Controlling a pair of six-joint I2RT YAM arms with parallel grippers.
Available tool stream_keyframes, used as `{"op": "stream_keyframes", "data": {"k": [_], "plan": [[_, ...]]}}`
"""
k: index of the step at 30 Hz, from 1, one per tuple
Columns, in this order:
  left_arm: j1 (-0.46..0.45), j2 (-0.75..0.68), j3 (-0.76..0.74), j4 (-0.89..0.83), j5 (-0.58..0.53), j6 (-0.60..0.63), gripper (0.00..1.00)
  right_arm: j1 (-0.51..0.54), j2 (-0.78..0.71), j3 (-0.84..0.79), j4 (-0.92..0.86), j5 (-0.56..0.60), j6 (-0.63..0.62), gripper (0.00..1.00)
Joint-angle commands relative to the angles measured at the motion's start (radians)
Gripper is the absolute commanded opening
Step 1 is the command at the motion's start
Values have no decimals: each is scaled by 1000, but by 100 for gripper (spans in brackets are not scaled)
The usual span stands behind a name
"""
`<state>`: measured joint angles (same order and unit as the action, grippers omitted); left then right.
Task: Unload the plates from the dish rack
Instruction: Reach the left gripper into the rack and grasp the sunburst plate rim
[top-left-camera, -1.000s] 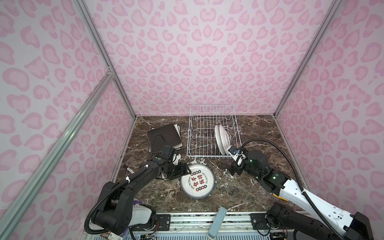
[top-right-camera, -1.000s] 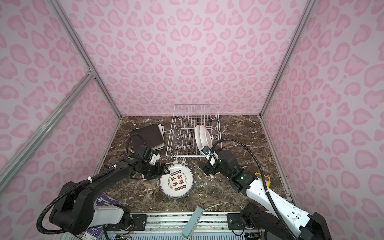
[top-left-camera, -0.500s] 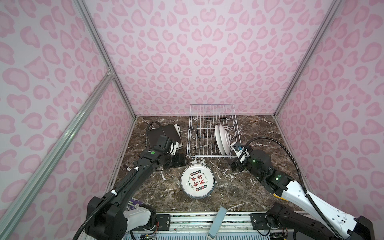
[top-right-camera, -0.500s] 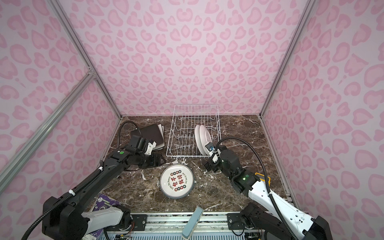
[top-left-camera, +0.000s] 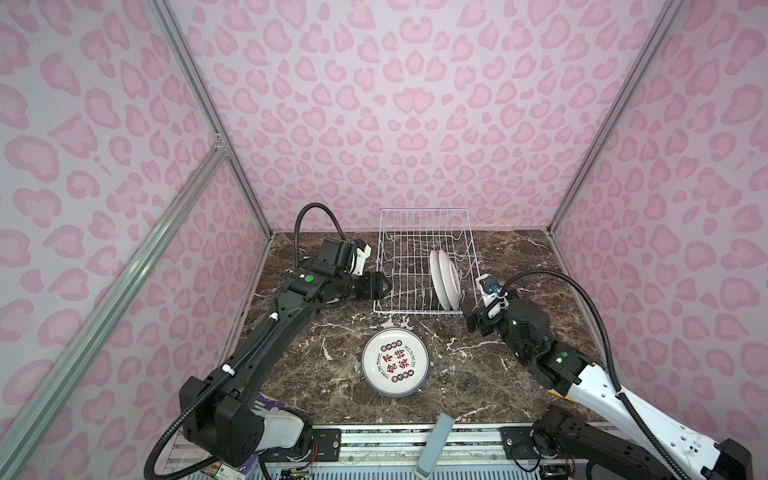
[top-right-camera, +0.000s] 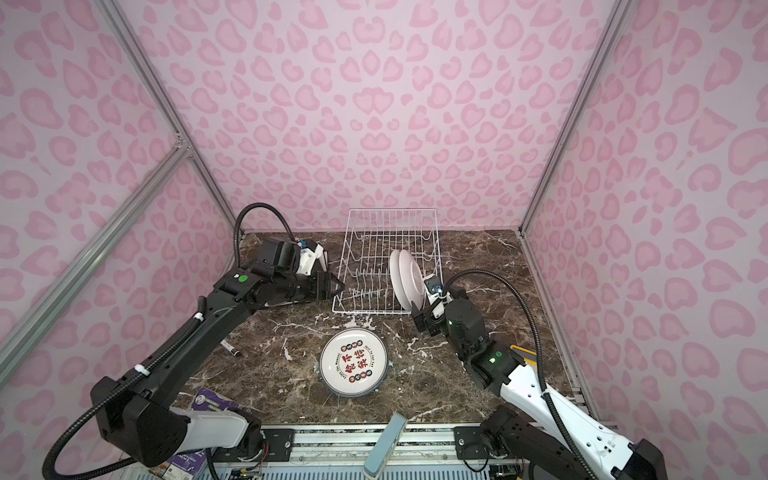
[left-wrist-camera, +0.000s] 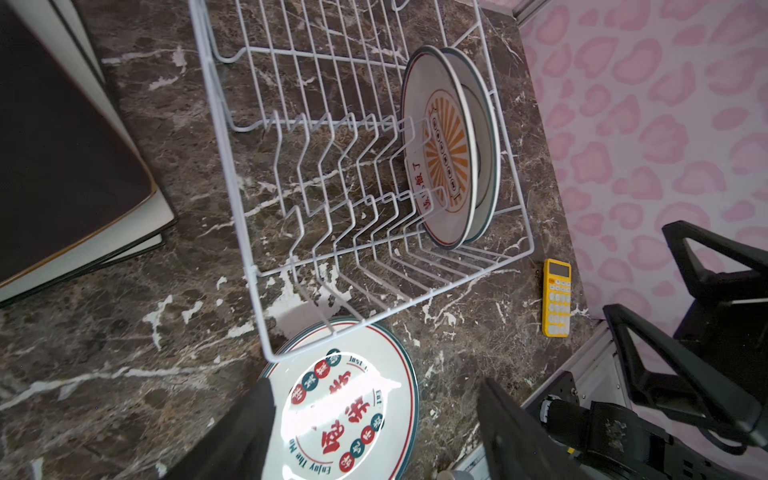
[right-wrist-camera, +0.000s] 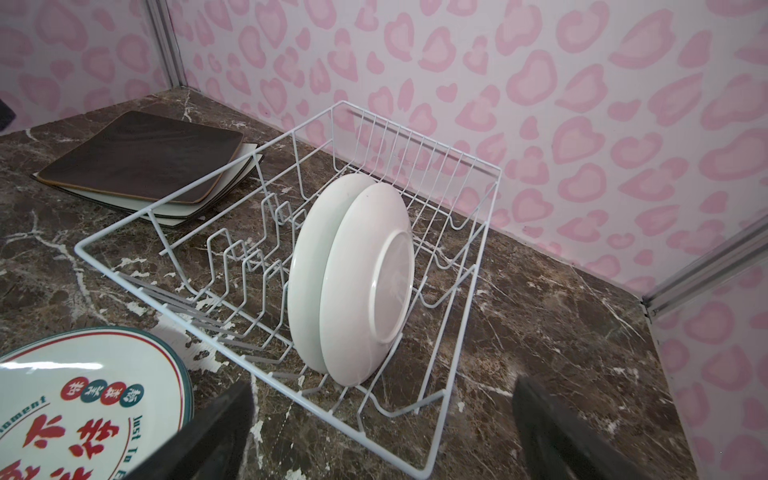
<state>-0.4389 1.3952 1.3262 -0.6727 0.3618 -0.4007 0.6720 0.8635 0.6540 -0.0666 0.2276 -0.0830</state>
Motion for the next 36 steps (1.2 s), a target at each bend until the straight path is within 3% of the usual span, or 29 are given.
{"op": "stream_keyframes", "data": {"k": [1, 18, 36], "plan": [[-28, 71, 72, 78, 19, -10, 78, -2, 5, 0, 27, 26, 41, 99], [-104, 456, 372, 134, 80, -56, 70, -47, -41, -78, 59, 47, 50, 99], [-148, 664, 533, 122, 35, -129, 50, -117, -83, -111, 68, 4, 64, 99]]}}
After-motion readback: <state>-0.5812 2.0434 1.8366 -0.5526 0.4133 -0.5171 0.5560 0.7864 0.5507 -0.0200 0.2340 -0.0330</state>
